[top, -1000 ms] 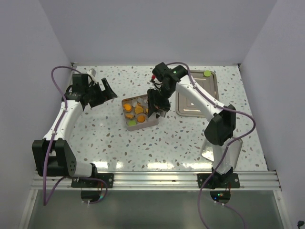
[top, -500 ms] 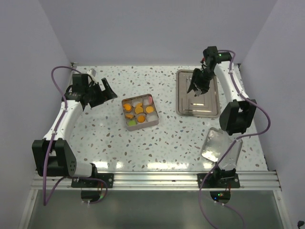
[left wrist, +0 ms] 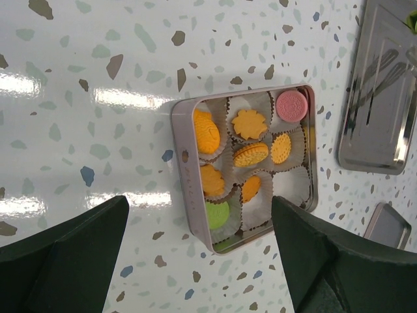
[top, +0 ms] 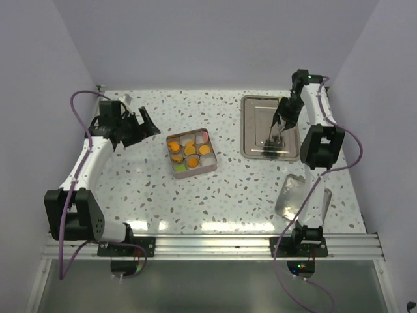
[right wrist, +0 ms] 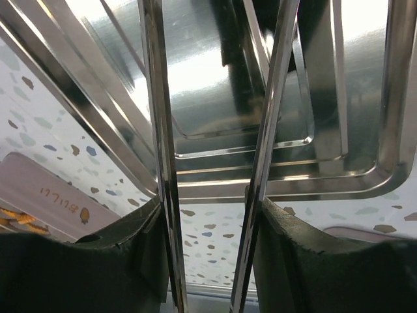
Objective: Pack the cookies
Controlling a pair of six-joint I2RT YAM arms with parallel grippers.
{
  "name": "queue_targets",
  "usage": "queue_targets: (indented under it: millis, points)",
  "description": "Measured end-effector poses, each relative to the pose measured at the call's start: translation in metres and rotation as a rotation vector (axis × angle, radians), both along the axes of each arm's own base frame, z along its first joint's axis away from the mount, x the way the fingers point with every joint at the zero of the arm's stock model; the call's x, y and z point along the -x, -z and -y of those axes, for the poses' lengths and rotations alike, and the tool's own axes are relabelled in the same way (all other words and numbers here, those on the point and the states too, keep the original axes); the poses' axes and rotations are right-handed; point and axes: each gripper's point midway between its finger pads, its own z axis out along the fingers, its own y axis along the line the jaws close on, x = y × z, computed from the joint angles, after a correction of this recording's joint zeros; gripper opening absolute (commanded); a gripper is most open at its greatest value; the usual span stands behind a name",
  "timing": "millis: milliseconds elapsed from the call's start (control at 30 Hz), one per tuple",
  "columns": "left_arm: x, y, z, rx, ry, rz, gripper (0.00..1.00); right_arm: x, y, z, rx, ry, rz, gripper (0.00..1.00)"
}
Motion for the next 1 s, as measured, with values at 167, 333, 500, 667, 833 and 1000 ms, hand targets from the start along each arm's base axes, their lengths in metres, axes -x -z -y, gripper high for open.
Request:
queue_targets:
  millis: [167,333,500,667,833,1000]
  points:
    - [-0.002,0.007,-0.001,-0.005,-0.004,-0.02,0.96,-0.01,0.01,0.01,0.01,0.02,0.0,0.49]
    - [-0.003,0.016,-0.003,-0.013,-0.012,-0.047,0.96,-0.017,0.024,0.01,0.004,0.025,-0.011,0.49]
    - [-0.004,0.023,-0.004,-0.018,-0.019,-0.064,0.96,-0.021,0.042,0.005,-0.027,0.025,-0.038,0.49]
    - [-0.004,0.025,-0.006,-0.023,-0.024,-0.073,0.96,-0.028,0.054,-0.001,-0.066,0.032,-0.039,0.49]
    - [-0.005,0.027,-0.007,-0.031,-0.033,-0.077,0.96,-0.039,0.059,-0.005,-0.105,0.052,-0.011,0.48]
    - [-0.004,0.031,-0.008,-0.028,-0.049,-0.095,0.96,-0.058,0.055,-0.011,-0.156,0.077,0.055,0.47]
